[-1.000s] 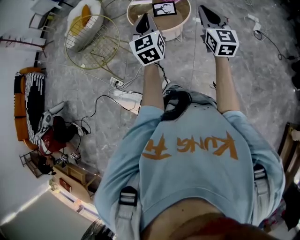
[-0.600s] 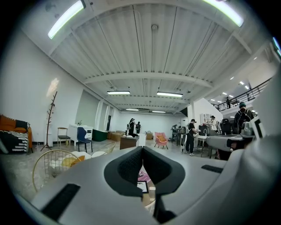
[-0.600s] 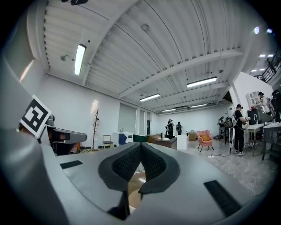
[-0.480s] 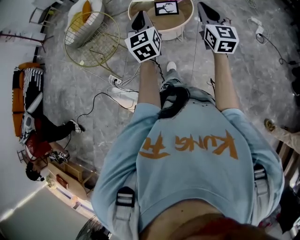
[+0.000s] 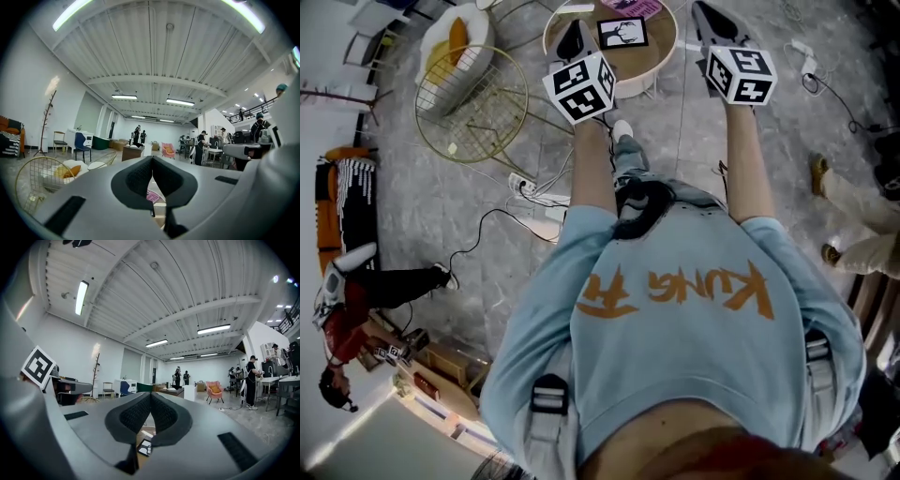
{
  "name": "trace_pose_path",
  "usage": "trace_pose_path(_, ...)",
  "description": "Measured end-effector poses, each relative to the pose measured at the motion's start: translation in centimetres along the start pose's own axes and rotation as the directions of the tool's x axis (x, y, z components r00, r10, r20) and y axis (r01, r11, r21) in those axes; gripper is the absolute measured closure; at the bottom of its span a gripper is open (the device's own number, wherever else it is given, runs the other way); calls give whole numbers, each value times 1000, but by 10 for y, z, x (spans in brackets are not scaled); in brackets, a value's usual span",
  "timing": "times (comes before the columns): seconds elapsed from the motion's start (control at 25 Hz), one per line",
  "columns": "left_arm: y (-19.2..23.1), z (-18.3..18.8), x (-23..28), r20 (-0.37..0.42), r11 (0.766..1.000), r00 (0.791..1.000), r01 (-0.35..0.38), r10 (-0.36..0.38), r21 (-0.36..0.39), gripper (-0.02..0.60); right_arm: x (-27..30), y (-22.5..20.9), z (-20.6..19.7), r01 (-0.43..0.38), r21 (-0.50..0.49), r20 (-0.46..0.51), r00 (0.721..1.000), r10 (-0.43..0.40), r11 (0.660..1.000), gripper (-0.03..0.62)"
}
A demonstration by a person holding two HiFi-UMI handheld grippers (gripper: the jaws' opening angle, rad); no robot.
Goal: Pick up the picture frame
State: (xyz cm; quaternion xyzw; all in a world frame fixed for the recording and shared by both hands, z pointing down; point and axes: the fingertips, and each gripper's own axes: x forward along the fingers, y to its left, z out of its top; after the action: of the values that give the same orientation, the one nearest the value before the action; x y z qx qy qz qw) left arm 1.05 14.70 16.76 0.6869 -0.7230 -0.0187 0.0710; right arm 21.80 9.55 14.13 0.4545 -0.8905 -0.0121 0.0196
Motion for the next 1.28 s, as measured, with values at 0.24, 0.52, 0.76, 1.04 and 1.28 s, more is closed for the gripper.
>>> trace_pose_path(0.24,28,-17,75,-56,1000,998,22,-23,-20,561,70,-14,-29,19,29,-61,998,-18,999,595)
trace_pose_path(0.52,71,-33,159,-133,998,991,15,-24,-65,561,161,-22,-56,13,43,-159,987,-6,999,597)
trace_pose_path(0.76,120,-70,236,-222,988,975,-2,-32,-152,561,258,-14,-79,-29,33,-233,972,36,999,595)
trace_pose_path(1.04,158,-114,305,-311,971,949,-22,-56,-240,561,332,-15,-116,-36,34,-331,943,45,999,597)
trace_pose_path(1.28,156,-152,337,-401,970,910,4,-104,-241,561,342,-42,-159,50,76,-414,910,-14,996,597)
